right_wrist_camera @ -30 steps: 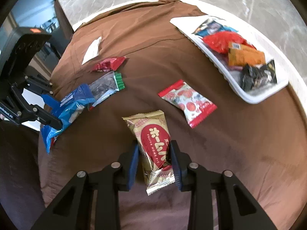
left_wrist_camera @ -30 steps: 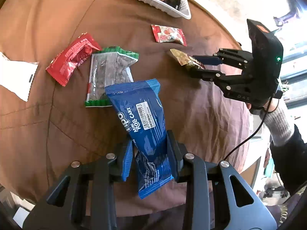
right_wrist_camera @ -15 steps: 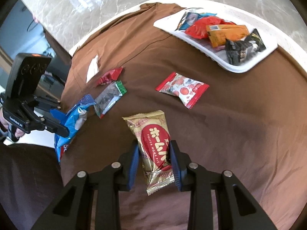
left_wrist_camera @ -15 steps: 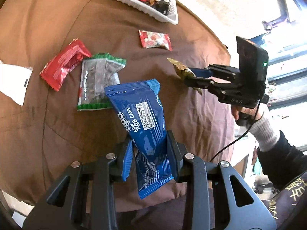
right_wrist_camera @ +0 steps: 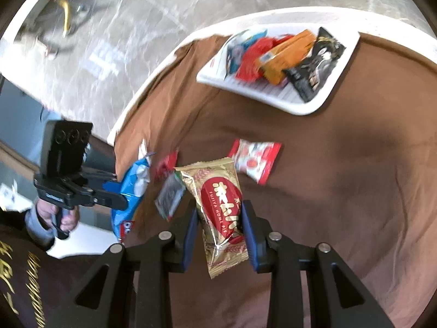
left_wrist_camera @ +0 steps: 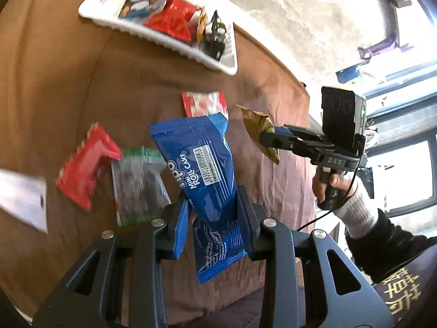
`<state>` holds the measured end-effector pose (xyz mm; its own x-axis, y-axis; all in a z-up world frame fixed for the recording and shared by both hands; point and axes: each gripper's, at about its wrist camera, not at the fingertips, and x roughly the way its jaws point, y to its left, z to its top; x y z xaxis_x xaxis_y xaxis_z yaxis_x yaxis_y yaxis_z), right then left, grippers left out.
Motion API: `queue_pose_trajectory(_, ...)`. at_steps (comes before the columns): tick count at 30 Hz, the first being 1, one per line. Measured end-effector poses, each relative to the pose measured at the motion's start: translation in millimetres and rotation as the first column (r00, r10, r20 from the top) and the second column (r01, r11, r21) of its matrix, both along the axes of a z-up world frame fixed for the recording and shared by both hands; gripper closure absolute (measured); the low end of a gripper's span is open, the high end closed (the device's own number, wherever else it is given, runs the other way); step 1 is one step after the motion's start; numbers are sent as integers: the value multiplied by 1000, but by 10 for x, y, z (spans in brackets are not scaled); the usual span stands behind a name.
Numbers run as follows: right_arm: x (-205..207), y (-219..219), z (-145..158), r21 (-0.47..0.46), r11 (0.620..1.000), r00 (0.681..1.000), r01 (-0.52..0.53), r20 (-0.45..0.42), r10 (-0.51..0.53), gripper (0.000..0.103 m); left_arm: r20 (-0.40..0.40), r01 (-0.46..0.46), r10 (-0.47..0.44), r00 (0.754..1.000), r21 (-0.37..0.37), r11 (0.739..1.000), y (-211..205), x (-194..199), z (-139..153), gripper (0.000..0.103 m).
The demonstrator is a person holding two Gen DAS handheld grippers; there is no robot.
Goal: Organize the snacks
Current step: 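Grip the blue packet with the left tool while the right tool grips the gold wafer packet, then carry both packets into the white tray and open both tools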
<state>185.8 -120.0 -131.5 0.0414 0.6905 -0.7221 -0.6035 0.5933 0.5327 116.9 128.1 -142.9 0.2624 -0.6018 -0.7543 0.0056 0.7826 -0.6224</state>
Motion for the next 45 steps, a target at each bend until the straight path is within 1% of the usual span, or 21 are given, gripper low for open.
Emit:
queue_pose_trajectory(4, 178, 5, 77, 52, 996, 997, 76, -22, -75, 69, 22, 17, -16, 1000, -7, 1000, 165, 298, 50, 73)
queue_pose_trajectory(6, 277, 17, 92, 80, 991, 993, 110, -46, -106, 69, 31, 26, -26, 999, -4, 1000, 260, 488, 68, 73)
queue_pose_trajectory(10, 511, 74, 132, 139, 973, 981, 185, -83, -175, 69, 44, 33, -32, 999, -22, 999, 470, 854, 91, 73)
queue_pose_trajectory(15, 804, 147, 210, 191, 946, 964, 261, -106, -244, 69, 81, 61, -62, 995, 11, 998, 702, 1367, 167, 73)
queue_pose_trajectory(19, 1021, 207, 237, 213, 924, 947, 317, -114, -299, 69, 108, 80, -84, 991, 40, 996, 843, 1774, 227, 73)
queue_pose_trajectory(24, 1288, 258, 217, 224, 893, 920, 390, -130, -369, 69, 123, 94, -103, 987, 80, 992, 973, 2238, 247, 73)
queue_pose_trajectory(27, 1427, 303, 203, 216, 880, 906, 423, -129, -404, 69, 124, 111, -126, 984, 122, 986, 1027, 2468, 222, 73)
queue_pose_trajectory(29, 1510, 344, 205, 195, 875, 896, 443, -113, -429, 69, 122, 123, -140, 983, 140, 982, 1043, 2535, 210, 73)
queue_pose_trajectory(31, 1579, 349, 182, 180, 872, 890, 456, -106, -443, 69, 128, 129, -154, 980, 185, 974, 1048, 2634, 190, 73)
queue_pose_trajectory(32, 1609, 358, 172, 164, 868, 883, 469, -99, -459, 67, 129, 130, -157, 979, 197, 972, 1040, 2681, 171, 73)
queue_pose_trajectory(35, 1684, 417, 144, 110, 867, 874, 486, -60, -482, 66, 129, 130, -165, 978, 247, 960, 1020, 2762, 107, 73)
queue_pose_trajectory(36, 1696, 440, 142, 84, 869, 873, 488, -41, -486, 62, 130, 139, -178, 975, 264, 954, 1017, 2791, 100, 73)
queue_pose_trajectory(38, 1684, 449, 144, 68, 874, 876, 481, -11, -481, 56, 128, 140, -181, 975, 277, 951, 1017, 2797, 96, 72)
queue_pose_trajectory(39, 1671, 458, 169, 64, 874, 875, 482, 14, -483, 51, 131, 134, -176, 976, 278, 951, 1023, 2803, 112, 70)
queue_pose_trajectory(41, 1644, 471, 213, 62, 879, 879, 472, 49, -475, 50, 158, 117, -170, 973, 298, 947, 957, 2780, 148, 58)
queue_pose_trajectory(43, 1591, 489, 294, 58, 886, 880, 461, 98, -464, 50, 190, 100, -168, 967, 325, 940, 944, 2757, 228, 56)
queue_pose_trajectory(45, 1528, 508, 359, 61, 894, 884, 444, 134, -449, 49, 222, 81, -162, 961, 331, 940, 928, 2688, 342, 55)
